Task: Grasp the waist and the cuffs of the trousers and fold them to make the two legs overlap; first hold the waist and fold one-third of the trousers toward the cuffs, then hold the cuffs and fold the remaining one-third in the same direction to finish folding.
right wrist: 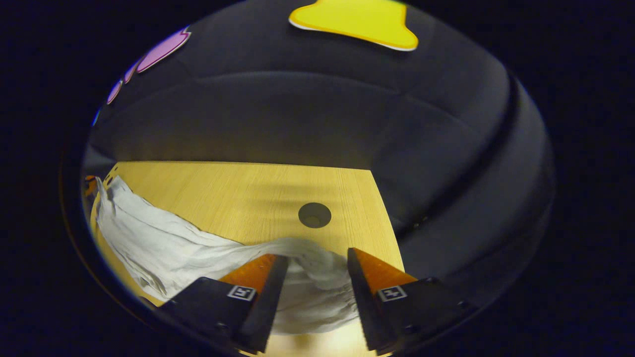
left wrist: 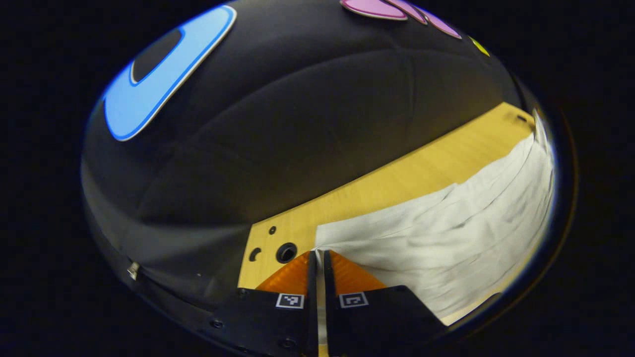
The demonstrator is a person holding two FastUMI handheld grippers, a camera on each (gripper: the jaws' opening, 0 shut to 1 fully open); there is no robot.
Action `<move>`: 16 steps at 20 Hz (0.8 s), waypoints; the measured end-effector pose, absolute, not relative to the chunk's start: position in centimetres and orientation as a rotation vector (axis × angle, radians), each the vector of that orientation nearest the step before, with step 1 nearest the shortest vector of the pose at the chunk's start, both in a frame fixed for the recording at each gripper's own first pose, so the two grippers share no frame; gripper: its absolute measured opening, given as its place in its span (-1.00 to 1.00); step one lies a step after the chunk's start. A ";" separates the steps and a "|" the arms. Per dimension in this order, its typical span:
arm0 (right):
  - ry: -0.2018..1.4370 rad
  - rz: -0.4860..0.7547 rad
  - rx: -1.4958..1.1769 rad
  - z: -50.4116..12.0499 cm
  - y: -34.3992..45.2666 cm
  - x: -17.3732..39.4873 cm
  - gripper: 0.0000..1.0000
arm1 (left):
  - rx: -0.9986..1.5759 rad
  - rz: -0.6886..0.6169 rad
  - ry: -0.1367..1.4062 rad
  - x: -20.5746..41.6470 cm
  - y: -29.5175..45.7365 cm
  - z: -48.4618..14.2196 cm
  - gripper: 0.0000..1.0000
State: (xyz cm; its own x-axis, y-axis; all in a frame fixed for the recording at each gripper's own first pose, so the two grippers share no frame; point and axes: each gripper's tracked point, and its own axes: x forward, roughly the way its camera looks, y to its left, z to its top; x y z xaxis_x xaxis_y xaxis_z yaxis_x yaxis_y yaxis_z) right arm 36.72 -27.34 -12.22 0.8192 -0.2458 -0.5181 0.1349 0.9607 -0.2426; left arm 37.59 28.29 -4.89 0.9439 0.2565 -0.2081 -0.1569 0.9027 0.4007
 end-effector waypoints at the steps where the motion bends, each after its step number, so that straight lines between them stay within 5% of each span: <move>1: 0.559 -0.207 -0.160 -11.8 -27.4 36.4 0.66 | 0.370 0.211 0.222 37.3 27.9 -3.7 -0.71; 2: 0.537 -0.229 -0.122 -11.3 -27.7 36.0 0.92 | 0.349 0.201 0.191 36.4 27.3 -2.8 -0.24; 4: 0.500 -0.285 -0.032 -10.8 -28.3 35.3 0.99 | 0.315 0.198 0.141 34.8 26.3 -0.6 0.70; 6: 0.470 -0.337 0.042 -11.2 -28.8 34.2 0.98 | 0.268 0.183 0.100 33.0 25.2 0.8 0.92; 16: 0.463 -0.475 0.264 -13.7 -29.2 33.1 0.97 | 0.025 0.181 -0.025 22.0 19.8 4.3 0.93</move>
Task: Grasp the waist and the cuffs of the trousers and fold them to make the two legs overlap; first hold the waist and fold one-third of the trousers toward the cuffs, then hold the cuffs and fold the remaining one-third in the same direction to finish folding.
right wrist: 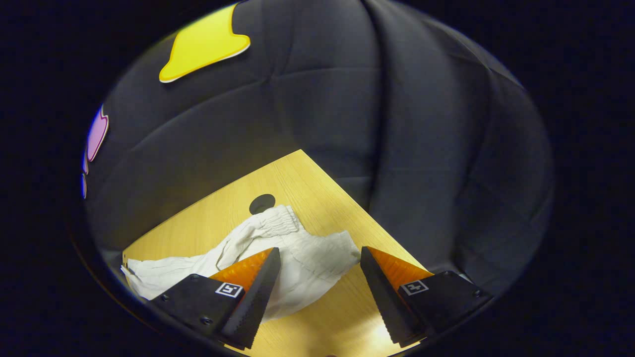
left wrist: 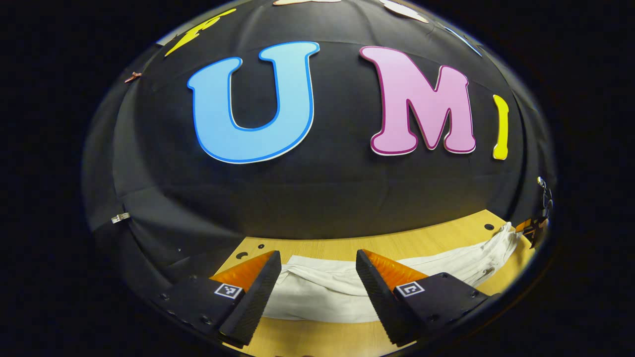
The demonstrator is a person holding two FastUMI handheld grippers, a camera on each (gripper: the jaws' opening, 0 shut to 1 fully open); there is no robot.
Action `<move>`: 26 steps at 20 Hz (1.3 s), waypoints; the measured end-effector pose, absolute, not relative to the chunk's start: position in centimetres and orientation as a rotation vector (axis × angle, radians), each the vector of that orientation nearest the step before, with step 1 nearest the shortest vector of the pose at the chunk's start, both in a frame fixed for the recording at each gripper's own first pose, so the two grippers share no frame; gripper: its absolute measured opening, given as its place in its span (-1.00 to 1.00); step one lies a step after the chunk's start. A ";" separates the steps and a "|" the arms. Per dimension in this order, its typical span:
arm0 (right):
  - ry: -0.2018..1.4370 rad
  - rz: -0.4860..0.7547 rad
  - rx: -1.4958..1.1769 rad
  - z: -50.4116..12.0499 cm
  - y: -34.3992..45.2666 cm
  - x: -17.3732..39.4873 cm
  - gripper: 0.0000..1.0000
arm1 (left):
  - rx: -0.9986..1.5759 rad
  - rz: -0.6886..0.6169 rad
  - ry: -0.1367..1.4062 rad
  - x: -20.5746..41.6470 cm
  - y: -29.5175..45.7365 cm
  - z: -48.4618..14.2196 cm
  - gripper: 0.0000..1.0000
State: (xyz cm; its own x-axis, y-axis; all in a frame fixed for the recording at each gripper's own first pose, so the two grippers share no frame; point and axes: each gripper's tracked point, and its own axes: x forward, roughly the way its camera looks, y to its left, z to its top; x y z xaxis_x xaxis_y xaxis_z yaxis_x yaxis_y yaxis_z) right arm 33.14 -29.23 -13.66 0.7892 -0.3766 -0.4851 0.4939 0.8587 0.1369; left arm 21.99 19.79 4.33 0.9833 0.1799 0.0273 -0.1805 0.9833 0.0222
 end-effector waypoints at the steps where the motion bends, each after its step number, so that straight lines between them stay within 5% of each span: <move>1: 0.464 -0.487 0.274 -13.8 -29.4 33.2 0.98 | 0.019 0.176 -0.023 21.3 18.8 4.3 0.94; 10: 0.493 -0.473 0.265 -15.5 -29.3 34.2 0.92 | -0.055 0.115 0.006 17.8 13.2 4.4 0.94; 12: 0.509 -0.470 0.235 -15.7 -29.1 34.1 0.60 | -0.068 0.114 0.014 17.7 12.6 4.4 0.94; 13: 0.500 -0.474 0.212 -15.4 -29.1 34.1 0.05 | -0.081 0.114 0.022 17.7 12.2 4.1 0.94; 14: 0.516 -0.461 0.214 -15.7 -28.8 34.0 0.07 | -0.094 0.113 0.028 17.6 11.9 4.0 0.94; 15: 0.523 -0.461 0.210 -15.8 -28.5 33.7 -0.39 | -0.106 0.111 0.030 17.4 11.8 3.9 0.94; 16: 0.525 -0.461 0.199 -15.6 -28.5 33.5 -0.36 | -0.114 0.107 0.032 17.2 11.6 3.9 0.94; 18: 0.533 -0.459 0.166 -15.5 -28.4 33.5 -0.71 | -0.120 0.106 0.036 16.6 11.6 3.7 0.95; 26: 0.411 -0.418 0.045 -9.5 -26.7 33.4 -0.72 | -0.143 0.141 0.067 13.7 13.7 2.0 0.90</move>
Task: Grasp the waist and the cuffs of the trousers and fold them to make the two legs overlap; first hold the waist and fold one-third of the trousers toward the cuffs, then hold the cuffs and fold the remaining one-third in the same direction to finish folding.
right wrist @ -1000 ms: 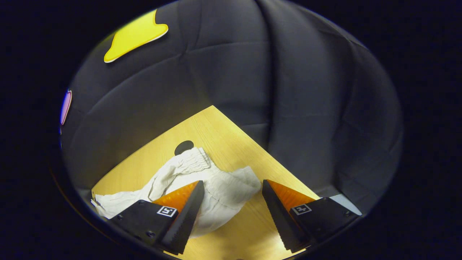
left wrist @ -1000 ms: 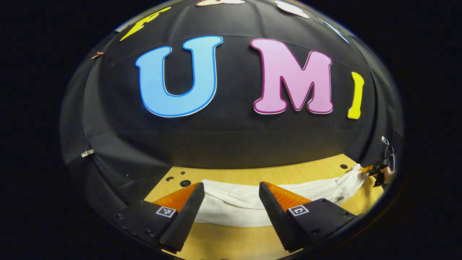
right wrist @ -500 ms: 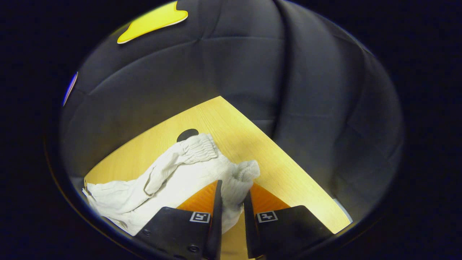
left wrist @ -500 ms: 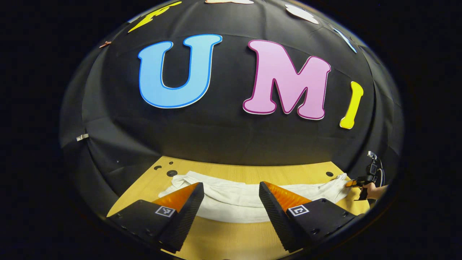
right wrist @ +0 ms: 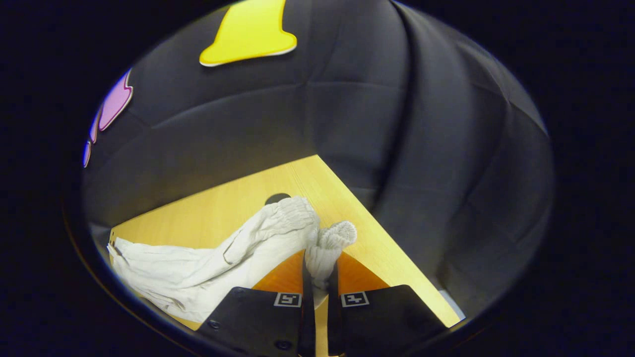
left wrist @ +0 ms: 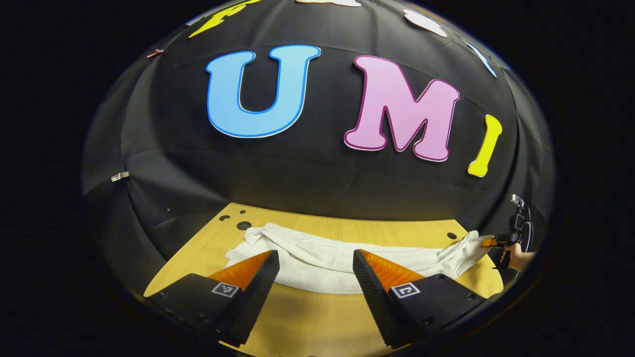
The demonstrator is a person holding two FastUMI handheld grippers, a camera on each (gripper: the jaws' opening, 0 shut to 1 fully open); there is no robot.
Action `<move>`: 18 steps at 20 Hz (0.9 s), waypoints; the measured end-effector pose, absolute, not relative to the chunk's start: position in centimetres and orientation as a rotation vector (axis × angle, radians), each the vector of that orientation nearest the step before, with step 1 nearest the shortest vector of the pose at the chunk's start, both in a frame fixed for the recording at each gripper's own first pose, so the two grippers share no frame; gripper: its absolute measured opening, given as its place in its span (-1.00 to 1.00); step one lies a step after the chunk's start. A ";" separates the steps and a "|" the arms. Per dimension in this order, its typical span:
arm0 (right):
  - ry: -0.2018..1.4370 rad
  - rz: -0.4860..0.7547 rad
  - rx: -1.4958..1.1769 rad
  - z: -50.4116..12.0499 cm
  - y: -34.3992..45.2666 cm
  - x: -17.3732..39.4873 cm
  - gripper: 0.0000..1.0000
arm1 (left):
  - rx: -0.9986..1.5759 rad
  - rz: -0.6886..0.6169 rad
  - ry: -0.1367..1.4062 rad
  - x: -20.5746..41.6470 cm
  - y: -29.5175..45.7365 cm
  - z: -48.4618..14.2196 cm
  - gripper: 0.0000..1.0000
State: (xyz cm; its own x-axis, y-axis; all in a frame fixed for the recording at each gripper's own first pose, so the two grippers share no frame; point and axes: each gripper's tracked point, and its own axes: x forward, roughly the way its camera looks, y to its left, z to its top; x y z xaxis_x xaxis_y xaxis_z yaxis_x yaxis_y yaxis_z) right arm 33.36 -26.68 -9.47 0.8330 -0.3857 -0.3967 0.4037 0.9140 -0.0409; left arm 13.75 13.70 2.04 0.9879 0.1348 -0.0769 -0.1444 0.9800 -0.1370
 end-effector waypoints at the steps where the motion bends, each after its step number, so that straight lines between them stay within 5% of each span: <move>1: 0.391 -0.406 0.021 -7.8 -25.8 33.3 -0.72 | -0.144 0.148 0.071 13.6 14.2 1.8 0.90; 10: 0.246 -0.246 -0.127 0.8 -13.9 35.0 -0.73 | -0.142 0.142 0.106 11.6 17.8 -0.5 0.92; 18: 0.230 -0.020 -0.084 -3.8 1.5 36.4 -0.73 | -0.150 0.121 0.156 10.7 21.1 -4.6 0.92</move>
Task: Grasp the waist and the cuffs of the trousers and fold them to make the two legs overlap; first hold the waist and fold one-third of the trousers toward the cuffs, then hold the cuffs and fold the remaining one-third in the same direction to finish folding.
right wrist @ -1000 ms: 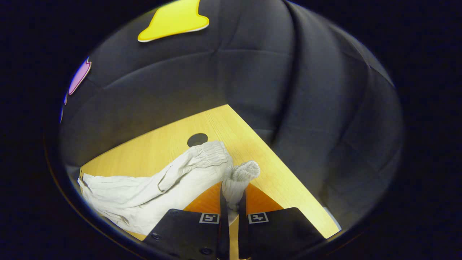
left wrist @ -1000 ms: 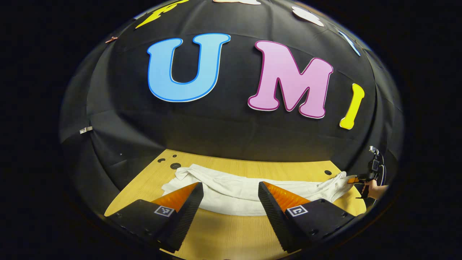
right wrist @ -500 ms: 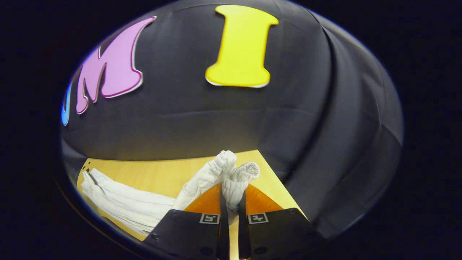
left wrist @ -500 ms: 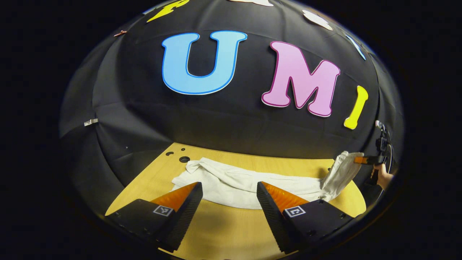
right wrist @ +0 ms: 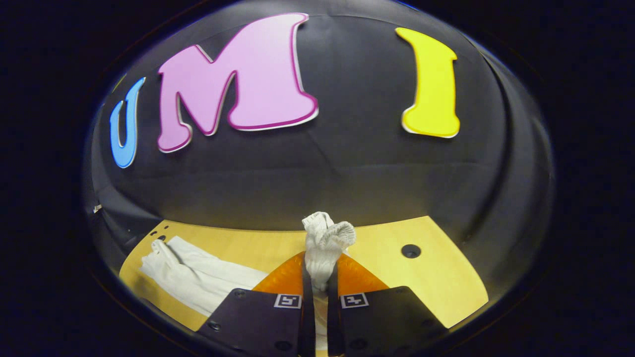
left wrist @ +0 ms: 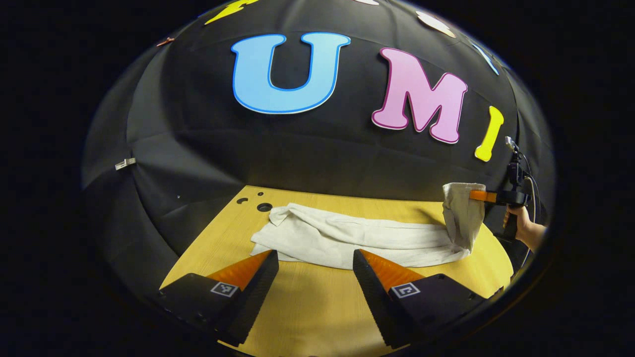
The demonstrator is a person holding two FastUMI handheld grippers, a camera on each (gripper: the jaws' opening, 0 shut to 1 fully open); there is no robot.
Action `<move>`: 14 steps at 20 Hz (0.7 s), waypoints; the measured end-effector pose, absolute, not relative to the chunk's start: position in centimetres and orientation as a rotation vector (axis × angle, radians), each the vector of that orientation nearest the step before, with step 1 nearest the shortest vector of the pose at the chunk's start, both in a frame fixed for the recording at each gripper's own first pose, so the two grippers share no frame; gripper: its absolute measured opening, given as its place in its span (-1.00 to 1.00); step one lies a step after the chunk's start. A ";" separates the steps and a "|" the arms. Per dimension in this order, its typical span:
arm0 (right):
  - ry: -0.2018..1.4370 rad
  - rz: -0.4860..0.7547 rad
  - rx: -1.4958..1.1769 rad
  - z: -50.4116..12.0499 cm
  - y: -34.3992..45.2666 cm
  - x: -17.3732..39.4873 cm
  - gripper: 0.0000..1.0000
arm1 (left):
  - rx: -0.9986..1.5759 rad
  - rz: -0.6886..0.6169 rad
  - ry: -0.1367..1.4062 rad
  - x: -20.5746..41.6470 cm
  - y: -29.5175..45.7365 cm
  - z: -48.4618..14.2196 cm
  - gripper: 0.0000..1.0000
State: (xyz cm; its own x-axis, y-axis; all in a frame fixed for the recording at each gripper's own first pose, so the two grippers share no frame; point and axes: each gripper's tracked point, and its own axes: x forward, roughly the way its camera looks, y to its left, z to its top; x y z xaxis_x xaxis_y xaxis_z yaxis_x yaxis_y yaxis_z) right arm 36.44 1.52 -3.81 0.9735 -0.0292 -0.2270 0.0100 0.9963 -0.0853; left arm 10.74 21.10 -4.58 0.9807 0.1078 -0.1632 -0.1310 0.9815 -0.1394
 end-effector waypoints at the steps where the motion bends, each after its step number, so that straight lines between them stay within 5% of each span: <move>1: 0.235 0.000 -0.076 -4.6 2.9 36.5 -0.73 | -0.158 0.118 0.165 10.8 21.5 -5.2 0.92; 8: 0.332 0.119 -0.096 -12.2 10.1 35.8 -0.72 | -0.253 0.140 0.153 15.5 24.5 -8.7 0.92; 12: 0.440 0.194 -0.170 -18.1 13.0 33.5 -0.49 | -0.314 0.206 0.146 20.0 27.7 -9.9 0.92; 13: 0.451 0.210 -0.198 -19.4 13.6 33.1 -0.31 | -0.319 0.227 0.147 21.1 28.8 -10.4 0.92; 14: 0.449 0.222 -0.228 -20.0 14.0 32.9 -0.39 | -0.322 0.258 0.149 22.0 30.1 -10.9 0.92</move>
